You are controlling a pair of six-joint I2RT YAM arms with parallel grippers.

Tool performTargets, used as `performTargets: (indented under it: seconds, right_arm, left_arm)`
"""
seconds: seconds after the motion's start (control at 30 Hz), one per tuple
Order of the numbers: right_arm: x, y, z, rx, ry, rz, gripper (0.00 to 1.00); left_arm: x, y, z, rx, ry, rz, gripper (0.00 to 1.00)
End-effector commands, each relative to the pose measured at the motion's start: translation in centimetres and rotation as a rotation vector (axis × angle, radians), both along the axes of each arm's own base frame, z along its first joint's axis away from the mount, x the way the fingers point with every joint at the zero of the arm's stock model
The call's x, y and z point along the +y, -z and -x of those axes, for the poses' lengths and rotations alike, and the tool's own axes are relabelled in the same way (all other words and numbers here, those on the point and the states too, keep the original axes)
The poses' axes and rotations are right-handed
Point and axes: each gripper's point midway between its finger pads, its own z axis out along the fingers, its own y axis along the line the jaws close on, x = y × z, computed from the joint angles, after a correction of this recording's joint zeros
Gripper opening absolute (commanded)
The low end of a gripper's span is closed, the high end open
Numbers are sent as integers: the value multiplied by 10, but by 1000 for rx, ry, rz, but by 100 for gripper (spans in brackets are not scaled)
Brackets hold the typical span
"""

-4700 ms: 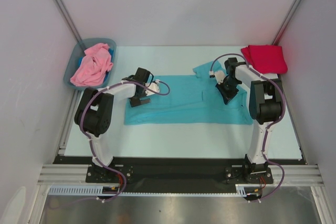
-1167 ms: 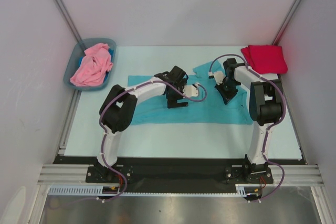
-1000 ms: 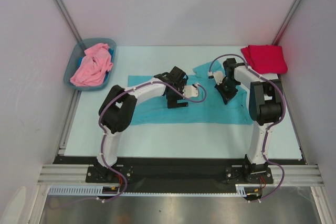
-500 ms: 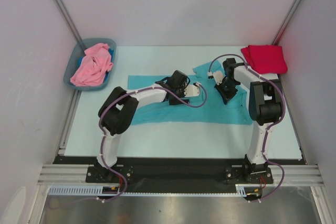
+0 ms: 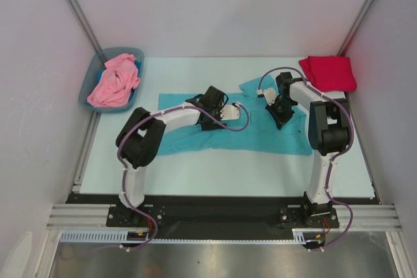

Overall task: Fold and stack the t-shirts
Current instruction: Fold the tshirt

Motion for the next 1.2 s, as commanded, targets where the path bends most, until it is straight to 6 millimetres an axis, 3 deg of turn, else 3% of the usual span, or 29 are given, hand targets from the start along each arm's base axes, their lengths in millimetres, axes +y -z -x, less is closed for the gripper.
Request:
performTargets:
  seconds: [0.0,0.07,0.2,0.33,0.57,0.7,0.73,0.97,1.17]
  right_arm:
    - [17,-6,-6,-22,-36,-54,0]
    - [16,-13,-9,-38,-40,-49,0]
    - [18,-32,-14,-69,-42,-55,0]
    - [20,-47,-10,-76,-42,-72,0]
    - [18,-53,4,-41,-81,-72,5]
    - [19,-61,21,26,-149,-88,4]
    - [18,-62,30,58,-160,-88,0]
    - [16,-50,71,220,-208,-113,0]
    - [1,-31,100,307,-184,-100,0]
  left_arm:
    - [34,-24,23,61,34,-53,100]
    - [42,-45,28,41,38,-41,100]
    - [59,-70,33,26,31,-58,100]
    - [81,-79,35,31,3,-72,100]
    - [92,-61,66,185,29,-72,100]
    - [86,-44,82,290,47,-45,100]
    - [89,-41,83,300,42,-48,100]
    - [102,-24,79,355,-13,-62,100]
    - [106,-17,83,382,-45,-55,100]
